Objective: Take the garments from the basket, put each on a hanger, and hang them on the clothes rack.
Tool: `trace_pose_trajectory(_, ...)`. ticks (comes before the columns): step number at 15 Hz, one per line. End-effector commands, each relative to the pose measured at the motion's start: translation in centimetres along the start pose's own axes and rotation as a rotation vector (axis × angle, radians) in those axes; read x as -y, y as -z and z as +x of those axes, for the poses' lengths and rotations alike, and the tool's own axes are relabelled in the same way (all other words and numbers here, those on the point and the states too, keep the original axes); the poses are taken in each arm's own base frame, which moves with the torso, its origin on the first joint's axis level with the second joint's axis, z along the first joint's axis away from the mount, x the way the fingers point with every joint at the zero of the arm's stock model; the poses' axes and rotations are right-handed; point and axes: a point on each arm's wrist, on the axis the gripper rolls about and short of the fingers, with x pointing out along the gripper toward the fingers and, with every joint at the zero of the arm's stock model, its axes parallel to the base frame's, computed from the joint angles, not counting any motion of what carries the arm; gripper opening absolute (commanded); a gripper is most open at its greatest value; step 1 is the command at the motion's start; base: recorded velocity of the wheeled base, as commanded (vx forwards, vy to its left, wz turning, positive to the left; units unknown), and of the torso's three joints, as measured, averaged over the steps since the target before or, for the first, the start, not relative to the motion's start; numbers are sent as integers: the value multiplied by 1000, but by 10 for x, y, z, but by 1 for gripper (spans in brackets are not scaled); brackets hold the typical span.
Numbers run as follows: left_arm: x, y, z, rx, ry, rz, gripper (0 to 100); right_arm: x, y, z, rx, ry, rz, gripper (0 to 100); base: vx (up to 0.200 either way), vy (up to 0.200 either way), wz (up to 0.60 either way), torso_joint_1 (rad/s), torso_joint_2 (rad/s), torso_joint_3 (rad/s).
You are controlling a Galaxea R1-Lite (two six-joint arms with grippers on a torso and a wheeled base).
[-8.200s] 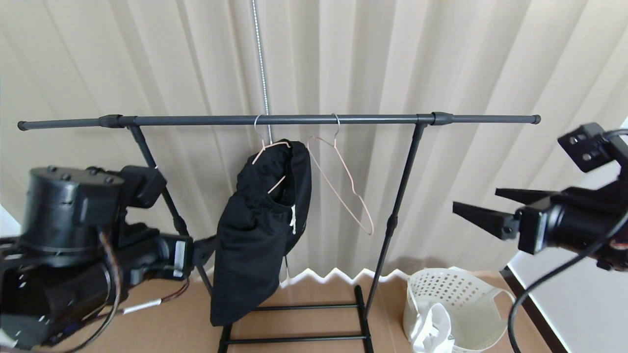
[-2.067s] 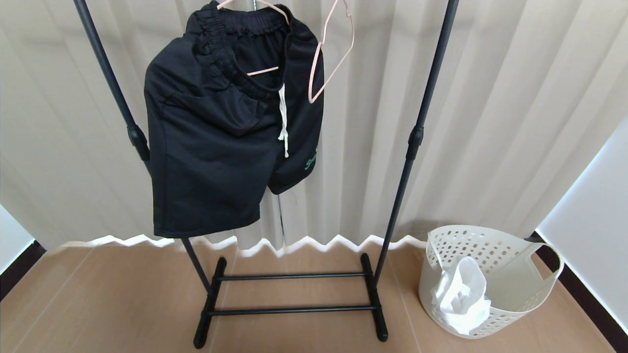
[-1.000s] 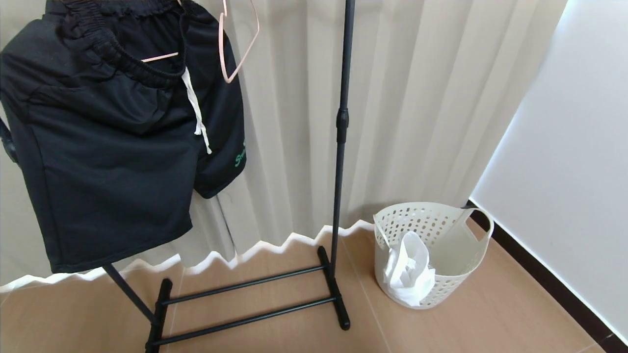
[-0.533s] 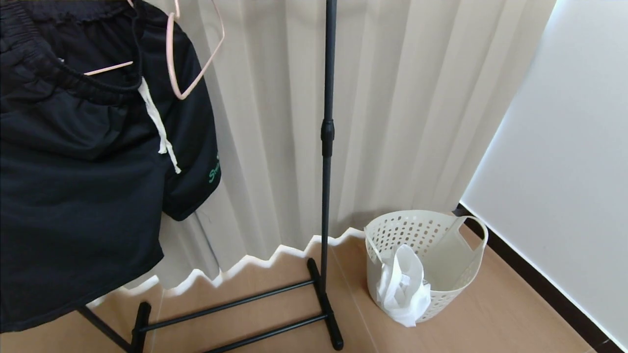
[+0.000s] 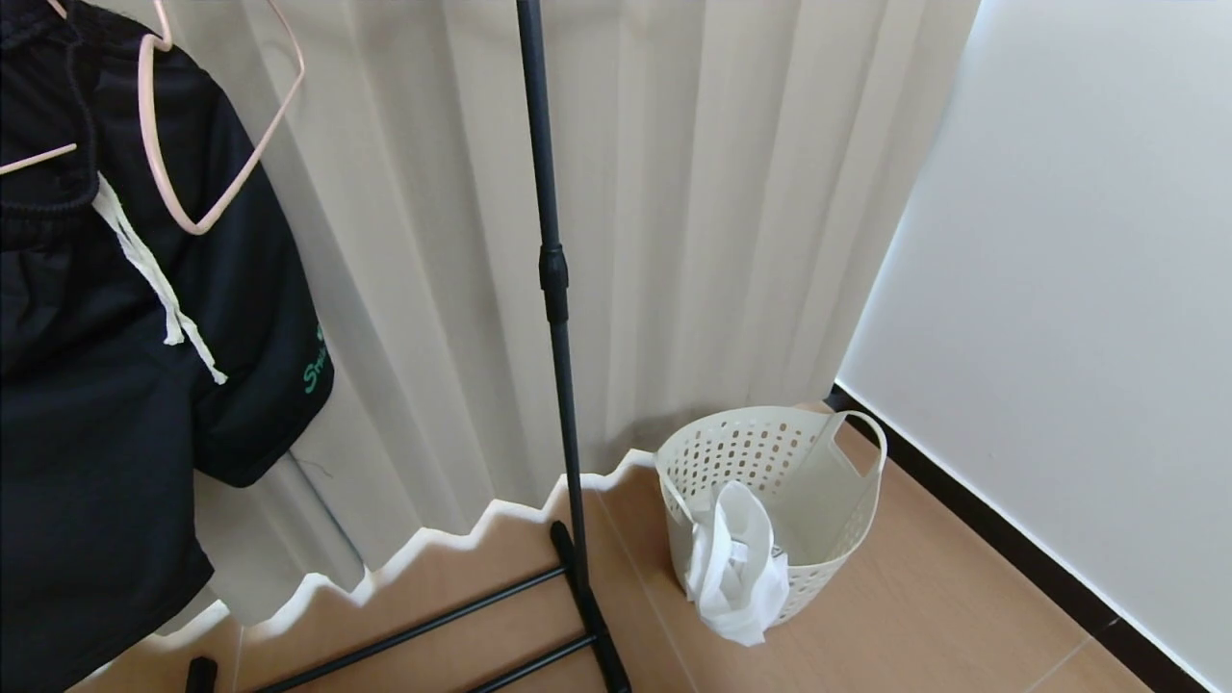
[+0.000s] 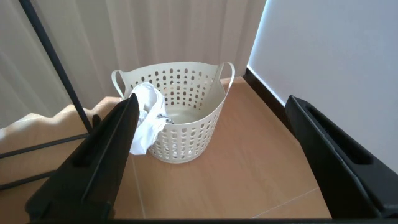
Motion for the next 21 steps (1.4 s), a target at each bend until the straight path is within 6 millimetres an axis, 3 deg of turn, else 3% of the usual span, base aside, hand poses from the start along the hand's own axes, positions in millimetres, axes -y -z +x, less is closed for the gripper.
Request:
trace_pose_trajectory(1,0,0,0,-1,-2,0,100,0,0,0,0,-1,0,100,0,0,0,0,0,0)
trace_pose_trajectory(5,0,0,0,-3,-2,0,100,0,0,0,0,-1,0,100,0,0,0,0,0,0)
trace_pose_trajectory(8,0,0,0,-3,-2,0,100,0,0,0,0,-1,0,100,200,-67,0,-1,2,6)
trace_pose_trajectory(16,0,0,0,-4,-2,0,100,0,0,0,0,-1,0,100,0,0,0,0,0,0)
trace_pose_trajectory(21,0,0,0,-4,-2,0,100,0,0,0,0,-1,1,100,0,0,0,0,6,-153)
